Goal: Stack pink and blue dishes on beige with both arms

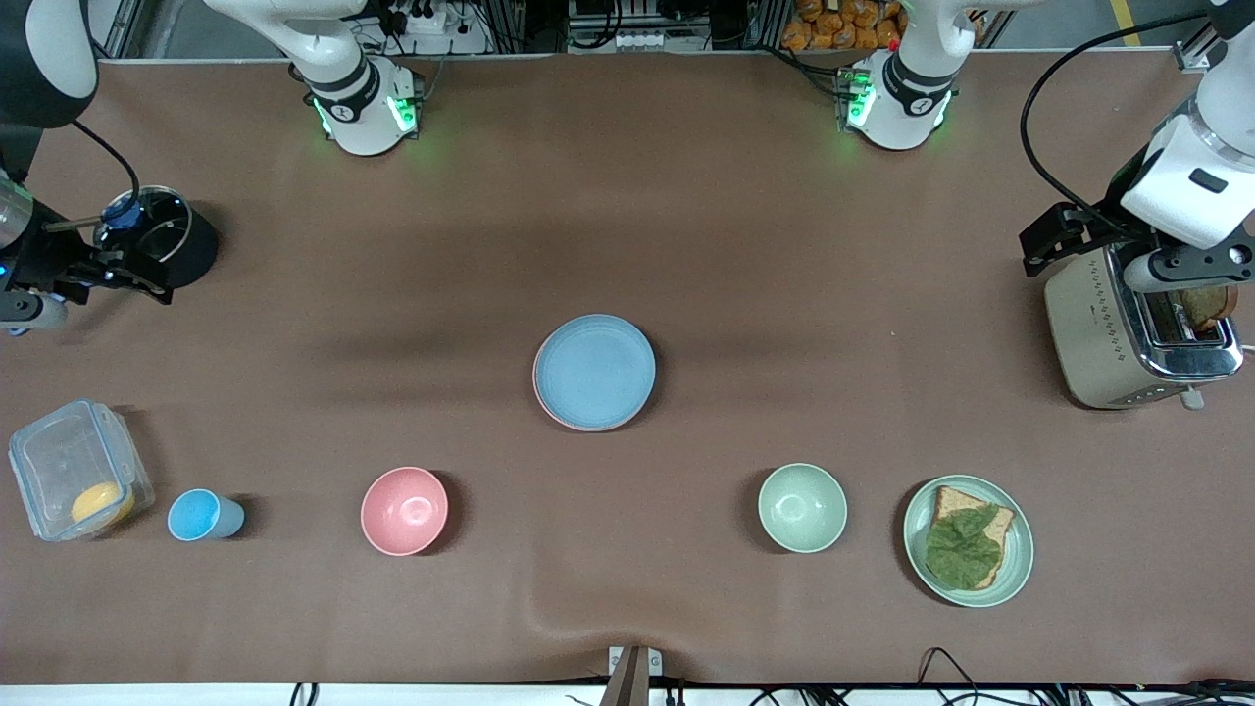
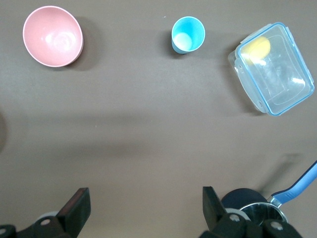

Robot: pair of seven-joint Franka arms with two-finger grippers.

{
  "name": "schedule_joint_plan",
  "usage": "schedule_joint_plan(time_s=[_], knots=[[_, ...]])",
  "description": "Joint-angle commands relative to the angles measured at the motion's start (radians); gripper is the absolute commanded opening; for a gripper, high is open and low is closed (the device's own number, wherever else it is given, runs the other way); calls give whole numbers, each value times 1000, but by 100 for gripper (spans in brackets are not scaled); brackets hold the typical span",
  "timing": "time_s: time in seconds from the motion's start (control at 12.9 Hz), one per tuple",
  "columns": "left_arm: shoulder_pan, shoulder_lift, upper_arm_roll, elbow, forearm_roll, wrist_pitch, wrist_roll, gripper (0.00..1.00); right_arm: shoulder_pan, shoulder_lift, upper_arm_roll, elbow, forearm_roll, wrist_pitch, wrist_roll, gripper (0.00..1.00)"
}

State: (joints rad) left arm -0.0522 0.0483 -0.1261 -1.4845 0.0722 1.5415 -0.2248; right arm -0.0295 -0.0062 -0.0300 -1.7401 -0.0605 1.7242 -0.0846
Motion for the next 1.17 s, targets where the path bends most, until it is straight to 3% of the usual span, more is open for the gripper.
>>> schedule_joint_plan(time_s=[0.0, 1.09], knots=[[-8, -19, 10, -5, -8, -14, 15, 100, -26, -37, 24, -33, -24, 14, -34, 100], [-5, -18, 17, 1, -66, -37, 18, 100, 3, -35, 18, 7, -5, -78, -41, 100]])
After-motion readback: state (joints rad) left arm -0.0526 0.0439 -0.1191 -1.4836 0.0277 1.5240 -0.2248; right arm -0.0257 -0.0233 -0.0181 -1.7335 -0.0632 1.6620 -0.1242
